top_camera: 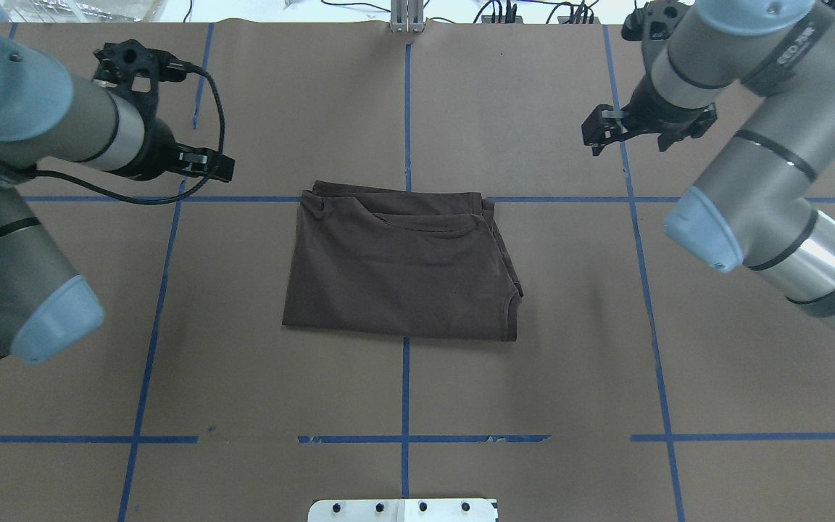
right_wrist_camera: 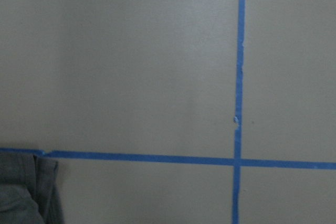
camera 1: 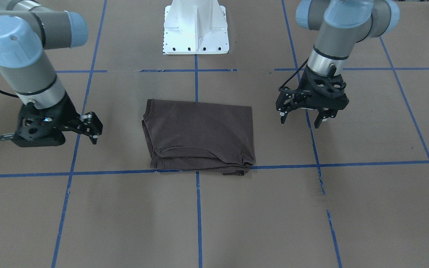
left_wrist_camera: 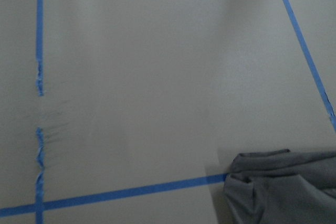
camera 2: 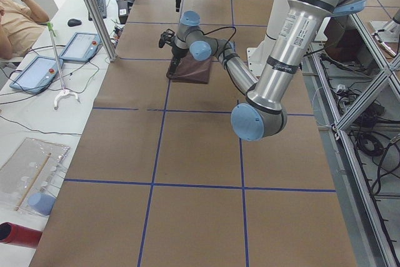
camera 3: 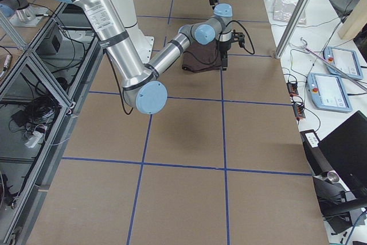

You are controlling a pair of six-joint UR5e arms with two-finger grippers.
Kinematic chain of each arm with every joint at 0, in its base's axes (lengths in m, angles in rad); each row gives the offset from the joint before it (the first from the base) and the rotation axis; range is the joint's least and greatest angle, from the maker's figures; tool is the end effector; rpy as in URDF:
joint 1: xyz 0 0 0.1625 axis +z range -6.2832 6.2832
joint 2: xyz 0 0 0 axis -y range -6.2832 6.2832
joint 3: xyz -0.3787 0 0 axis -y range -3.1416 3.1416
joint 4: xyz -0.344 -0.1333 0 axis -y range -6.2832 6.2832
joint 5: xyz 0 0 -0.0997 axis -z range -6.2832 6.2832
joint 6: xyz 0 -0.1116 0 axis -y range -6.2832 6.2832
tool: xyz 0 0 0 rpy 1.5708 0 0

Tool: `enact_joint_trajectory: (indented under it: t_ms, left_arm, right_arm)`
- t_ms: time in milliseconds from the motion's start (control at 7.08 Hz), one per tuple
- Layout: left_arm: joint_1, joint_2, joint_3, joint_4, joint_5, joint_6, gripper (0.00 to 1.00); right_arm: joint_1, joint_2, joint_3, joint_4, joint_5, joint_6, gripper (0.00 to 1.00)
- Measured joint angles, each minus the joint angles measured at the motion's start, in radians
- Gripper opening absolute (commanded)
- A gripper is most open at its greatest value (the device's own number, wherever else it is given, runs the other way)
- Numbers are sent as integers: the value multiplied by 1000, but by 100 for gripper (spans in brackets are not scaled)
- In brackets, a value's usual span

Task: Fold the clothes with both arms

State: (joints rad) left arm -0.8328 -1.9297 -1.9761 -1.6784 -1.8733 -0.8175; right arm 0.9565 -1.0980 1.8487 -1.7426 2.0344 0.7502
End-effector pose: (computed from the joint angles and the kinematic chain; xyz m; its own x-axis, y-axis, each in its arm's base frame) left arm 0.2806 -0.4572 0.2713 0.6939 0.2075 -0.6895 0.1071 0.9172 0.3838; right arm -0.2558 -0.5074 0.2940 0.7605 -0.0570 0.6468 -0.0492 0.9882 0.1450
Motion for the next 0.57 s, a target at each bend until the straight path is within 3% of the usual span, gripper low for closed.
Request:
enact_joint_trajectory:
  t_ms: [283,565]
  left_arm:
    - [-185,154,-84,50,-117,300,100]
    - [-433,304,-66,57,-248,586,100]
  right_arm:
    - [154,-144,84,-108,54,-294,100]
    - [350,-360,94,-115,126,-607,100]
